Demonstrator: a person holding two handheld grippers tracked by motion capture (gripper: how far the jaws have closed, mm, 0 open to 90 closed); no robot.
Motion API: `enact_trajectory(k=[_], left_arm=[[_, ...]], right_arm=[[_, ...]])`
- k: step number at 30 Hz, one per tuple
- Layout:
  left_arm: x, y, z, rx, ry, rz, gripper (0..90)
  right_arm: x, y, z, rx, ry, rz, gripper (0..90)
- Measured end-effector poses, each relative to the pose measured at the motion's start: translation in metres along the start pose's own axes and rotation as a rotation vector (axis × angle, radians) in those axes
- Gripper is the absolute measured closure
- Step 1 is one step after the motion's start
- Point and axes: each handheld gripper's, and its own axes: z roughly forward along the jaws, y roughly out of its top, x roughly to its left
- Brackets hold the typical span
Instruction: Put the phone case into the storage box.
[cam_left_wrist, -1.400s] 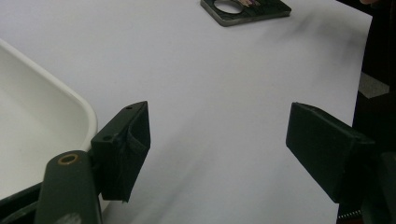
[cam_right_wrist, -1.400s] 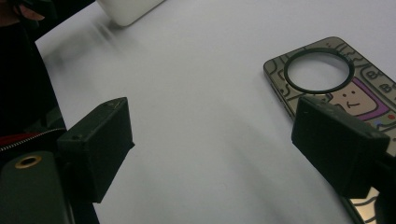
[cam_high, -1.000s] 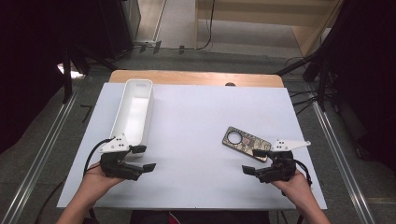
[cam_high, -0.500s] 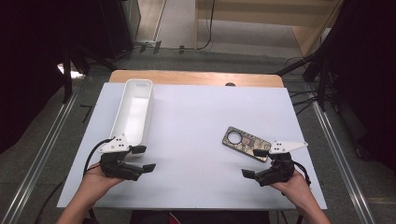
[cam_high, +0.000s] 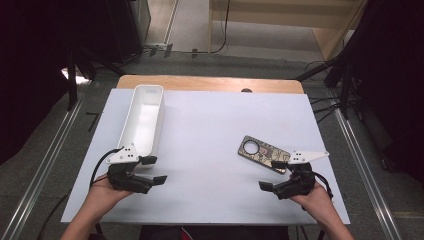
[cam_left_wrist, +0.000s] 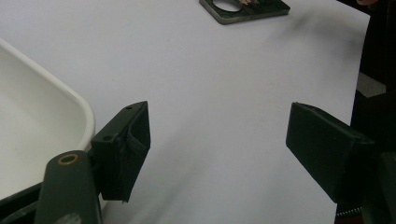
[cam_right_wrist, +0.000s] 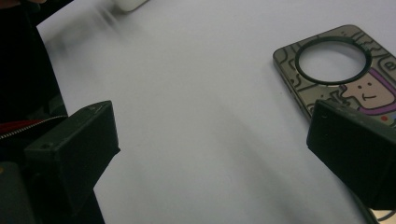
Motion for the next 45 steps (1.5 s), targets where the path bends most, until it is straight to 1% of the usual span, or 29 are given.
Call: enact_trajectory(k=[5,10,16,23,26,27,28,34,38,39,41,45], left_arm=[[0.0,0.0,0.001,0.005,-0.001,-0.002,22.0],[0.0,0.0,0.001,0.007,-0.002,0.0,22.0],[0.0,0.0,0.001,0.007,-0.004,0.0,22.0],[0.0,0.0,0.002,0.006,-0.006,-0.003,22.0],[0.0,0.0,0.002,0.007,-0.009,-0.001,22.0],[-0.001,0.0,0.002,0.007,-0.01,-0.003,22.0],[-0.001,0.0,0.002,0.008,-0.01,-0.003,22.0],[0.0,0.0,0.003,0.008,-0.011,-0.003,22.0],[-0.001,0.0,0.003,0.009,-0.013,-0.003,22.0],[-0.001,0.0,0.003,0.01,-0.013,-0.001,22.0],[-0.001,0.0,0.003,0.011,-0.014,-0.001,22.0],[0.0,0.0,0.003,0.012,-0.014,0.003,22.0]], right_arm=[[-0.001,0.002,-0.002,-0.003,0.001,0.005,1.4],[-0.003,0.004,-0.006,-0.01,-0.019,-0.008,1.4],[-0.008,0.005,-0.01,-0.006,-0.038,-0.013,1.5],[-0.013,0.007,-0.012,-0.007,-0.064,-0.031,1.5],[-0.016,0.008,-0.012,-0.005,-0.071,-0.029,1.5],[-0.018,0.009,-0.012,-0.007,-0.074,-0.038,1.5],[-0.018,0.01,-0.012,-0.007,-0.076,-0.033,1.5],[-0.024,0.017,-0.011,-0.008,-0.083,-0.043,1.5],[-0.025,0.019,-0.01,-0.009,-0.077,-0.052,1.5],[-0.027,0.021,-0.01,-0.008,-0.078,-0.066,1.5],[-0.027,0.022,-0.01,-0.005,-0.081,-0.065,1.5],[-0.035,0.028,-0.009,-0.004,-0.085,-0.068,1.5]])
